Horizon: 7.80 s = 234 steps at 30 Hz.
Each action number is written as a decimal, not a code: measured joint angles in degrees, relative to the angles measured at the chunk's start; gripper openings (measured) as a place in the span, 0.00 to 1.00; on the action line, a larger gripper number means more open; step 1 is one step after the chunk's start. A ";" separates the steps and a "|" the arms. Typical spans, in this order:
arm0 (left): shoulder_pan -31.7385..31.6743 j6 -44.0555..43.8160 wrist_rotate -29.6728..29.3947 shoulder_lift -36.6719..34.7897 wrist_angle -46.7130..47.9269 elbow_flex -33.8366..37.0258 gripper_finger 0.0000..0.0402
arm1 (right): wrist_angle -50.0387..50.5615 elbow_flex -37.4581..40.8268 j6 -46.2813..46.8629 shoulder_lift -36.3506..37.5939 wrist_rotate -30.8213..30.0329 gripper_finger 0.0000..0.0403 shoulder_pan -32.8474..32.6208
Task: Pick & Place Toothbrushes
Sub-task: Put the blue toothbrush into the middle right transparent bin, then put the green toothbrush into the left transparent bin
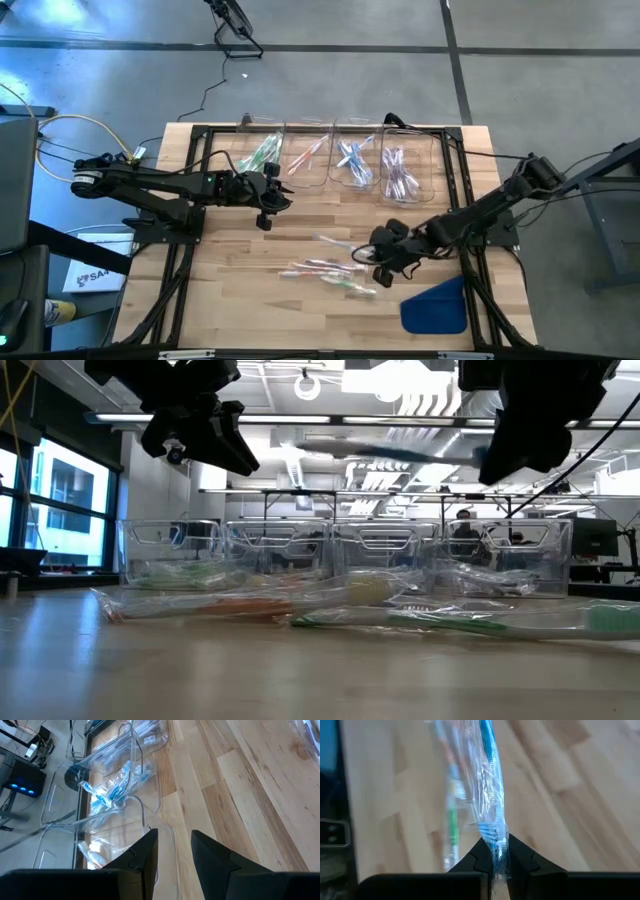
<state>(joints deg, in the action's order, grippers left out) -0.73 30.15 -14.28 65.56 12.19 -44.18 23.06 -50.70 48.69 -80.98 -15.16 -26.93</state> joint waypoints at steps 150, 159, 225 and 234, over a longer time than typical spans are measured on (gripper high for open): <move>-0.02 3.02 -1.97 0.00 -2.01 0.02 0.28 | -5.96 0.07 -3.69 -4.84 4.89 0.05 48.42; -0.02 3.03 -1.95 0.00 -1.98 0.02 0.28 | -5.93 0.07 -6.81 -4.84 3.15 0.18 48.42; -0.02 3.02 -1.90 0.00 -2.27 0.02 0.28 | -9.10 0.04 -22.34 7.54 14.88 0.32 43.09; -0.02 3.02 -1.90 0.00 -2.21 0.02 0.28 | -9.17 0.04 -23.12 7.46 15.25 0.32 41.10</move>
<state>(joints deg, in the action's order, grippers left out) -0.75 33.17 -16.19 65.56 9.98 -44.16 13.89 -50.65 25.57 -73.52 0.08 14.17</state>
